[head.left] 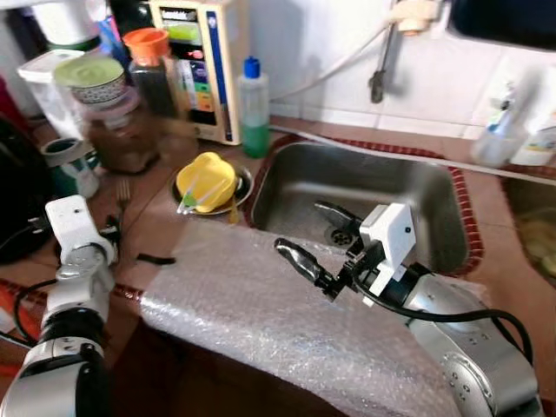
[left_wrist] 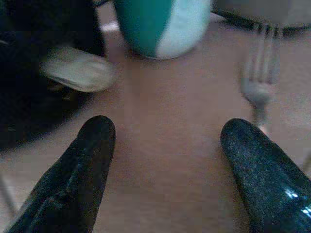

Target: Kitchen organization

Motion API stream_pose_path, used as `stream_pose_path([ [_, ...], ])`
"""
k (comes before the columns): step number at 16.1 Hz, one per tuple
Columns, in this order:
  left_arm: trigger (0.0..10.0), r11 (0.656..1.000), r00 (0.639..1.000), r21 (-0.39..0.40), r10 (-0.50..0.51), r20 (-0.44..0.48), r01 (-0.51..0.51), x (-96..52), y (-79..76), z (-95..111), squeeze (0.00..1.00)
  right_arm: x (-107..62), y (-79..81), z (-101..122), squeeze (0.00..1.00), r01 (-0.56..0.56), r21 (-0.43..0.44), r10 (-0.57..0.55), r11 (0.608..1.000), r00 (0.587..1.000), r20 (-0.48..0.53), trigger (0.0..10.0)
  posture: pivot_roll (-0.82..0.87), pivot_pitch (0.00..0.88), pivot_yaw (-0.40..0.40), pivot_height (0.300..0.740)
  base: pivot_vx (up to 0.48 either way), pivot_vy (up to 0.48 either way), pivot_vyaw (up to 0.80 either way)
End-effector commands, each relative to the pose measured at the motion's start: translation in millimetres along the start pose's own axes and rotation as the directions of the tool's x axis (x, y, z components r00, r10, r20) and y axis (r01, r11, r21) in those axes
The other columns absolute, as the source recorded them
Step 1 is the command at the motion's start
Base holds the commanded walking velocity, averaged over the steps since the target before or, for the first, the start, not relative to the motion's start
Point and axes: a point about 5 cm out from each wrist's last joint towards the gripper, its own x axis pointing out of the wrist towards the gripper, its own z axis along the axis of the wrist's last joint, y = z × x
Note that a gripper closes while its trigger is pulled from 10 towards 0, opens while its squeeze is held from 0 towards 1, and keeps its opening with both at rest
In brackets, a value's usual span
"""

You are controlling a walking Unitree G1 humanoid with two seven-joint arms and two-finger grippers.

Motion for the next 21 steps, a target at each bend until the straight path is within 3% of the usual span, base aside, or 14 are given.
stream_pose_path([
  [1, 10.0, 1.000, 1.000, 0.013, -0.013, -0.006, 0.013, 0.4, -2.0, 0.2, 0.00, 0.1, -0.7, 1.8, 0.00, 0.001, -0.004, -0.001, 1.000, 1.000, 0.006, 10.0, -0.06, 0.021, 0.052, 0.740, 0.000, 0.000, 0.00],
  [5, 10.0, 0.997, 0.997, 0.014, -0.076, -0.003, 0.076, 0.6, -9.2, 2.1, 0.00, 0.6, -2.7, 2.7, 0.00, 0.010, -0.014, -0.010, 1.000, 1.000, 0.007, 10.0, -0.06, 0.022, 0.053, 0.740, 0.000, 0.000, 0.00],
  [8, 10.0, 0.992, 0.992, 0.053, -0.117, 0.048, 0.114, -0.3, -18.1, 10.7, 0.00, 0.7, -2.2, 3.2, 0.00, 0.017, -0.019, -0.017, 1.000, 1.000, 0.011, 10.0, -0.06, 0.027, 0.057, 0.740, 0.000, 0.000, 0.00],
  [11, 10.0, 0.988, 0.990, 0.051, -0.144, 0.007, 0.143, 0.6, -23.0, 7.0, 0.00, 0.5, -1.3, 2.1, 0.00, 0.016, -0.016, -0.016, 1.000, 1.000, 0.006, 10.0, -0.06, 0.034, 0.056, 0.740, 0.000, 0.000, 0.00],
  [13, 10.0, 0.974, 0.975, 0.064, -0.217, -0.046, 0.220, 1.8, -35.3, 6.7, 0.00, -2.4, 3.7, 3.8, 0.00, -0.047, 0.011, 0.047, 0.999, 0.999, -0.009, 10.0, -0.06, 0.050, 0.058, 0.740, 0.000, 0.000, 0.00],
  [18, 10.0, 0.964, 0.958, 0.059, -0.247, -0.145, 0.258, 2.6, -36.9, -1.3, 0.00, -9.3, 5.2, 9.9, 0.00, -0.103, 0.014, 0.103, 0.995, 0.994, -0.030, 10.0, -0.07, 0.076, 0.073, 0.740, 0.000, 0.000, 0.00],
  [19, 5.6, 0.963, 0.953, 0.044, -0.257, -0.158, 0.267, 2.6, -36.7, -2.5, 0.00, -11.0, 5.5, 12.1, 0.00, -0.119, 0.020, 0.119, 0.993, 0.992, -0.033, 10.0, -0.07, 0.086, 0.079, 0.740, 0.000, 0.000, 0.00],
  [20, 0.1, 0.964, 0.953, 0.028, -0.256, -0.165, 0.263, 2.7, -35.7, -3.6, 0.00, -12.1, 5.4, 14.0, 0.00, -0.129, 0.025, 0.130, 0.991, 0.991, -0.033, 10.0, -0.07, 0.089, 0.081, 0.740, 0.000, 0.000, 0.00],
  [21, 0.0, 0.964, 0.951, 0.022, -0.259, -0.171, 0.266, 2.4, -35.3, -5.3, 0.00, -12.7, 5.0, 14.9, 0.00, -0.133, 0.025, 0.133, 0.991, 0.990, -0.034, 10.0, -0.07, 0.089, 0.081, 0.740, 0.000, 0.000, 0.00],
])
